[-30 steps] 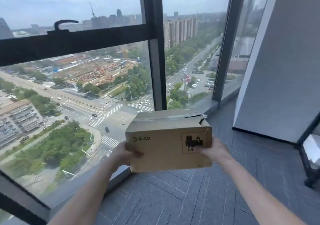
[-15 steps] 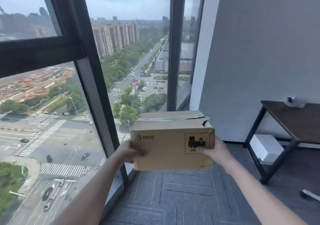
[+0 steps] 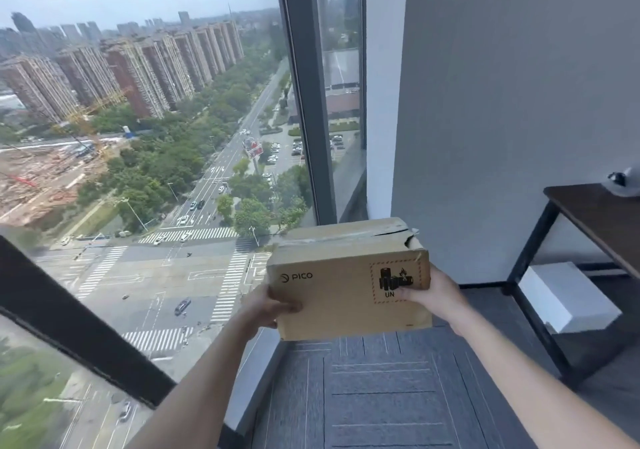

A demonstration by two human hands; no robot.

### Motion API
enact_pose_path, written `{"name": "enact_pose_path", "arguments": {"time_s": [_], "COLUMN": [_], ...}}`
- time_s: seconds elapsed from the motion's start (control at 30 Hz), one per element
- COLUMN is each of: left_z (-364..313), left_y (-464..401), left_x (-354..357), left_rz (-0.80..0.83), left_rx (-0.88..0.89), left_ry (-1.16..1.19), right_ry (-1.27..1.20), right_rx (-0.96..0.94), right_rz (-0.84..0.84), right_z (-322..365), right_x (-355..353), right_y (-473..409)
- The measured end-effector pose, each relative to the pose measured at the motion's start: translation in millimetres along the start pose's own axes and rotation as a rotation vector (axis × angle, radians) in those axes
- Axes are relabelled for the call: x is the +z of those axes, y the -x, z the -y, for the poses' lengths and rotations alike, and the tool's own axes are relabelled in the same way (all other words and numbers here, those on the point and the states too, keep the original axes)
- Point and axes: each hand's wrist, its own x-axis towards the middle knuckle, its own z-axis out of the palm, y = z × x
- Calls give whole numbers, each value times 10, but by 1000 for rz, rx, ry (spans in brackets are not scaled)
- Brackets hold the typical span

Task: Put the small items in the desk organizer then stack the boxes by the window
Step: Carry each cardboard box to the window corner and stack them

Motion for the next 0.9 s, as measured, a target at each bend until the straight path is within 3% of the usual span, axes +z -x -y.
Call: {"name": "enact_pose_path", "arguments": {"time_s": [0.23,0.53,0.7,0.9], "left_z": [-403,-459,-145,572], "left_y": [-1466,-3967,-5485,-6677], "left_x": [-187,-395,-444,-191], "left_rz": [45,148,212,255], "left_rx": [-63,-183,-294,-456], "left_ry": [-14,-86,-57,-39], "right_ry": [41,70,50,48], "right_rx": [92,278,406,555], "right_rz": [46,43,38,46], "right_z": [58,-196,-614,-1521], "right_x": [-43,321,728,1178], "right_y": [-1591,-3751,-5035,-6074]}}
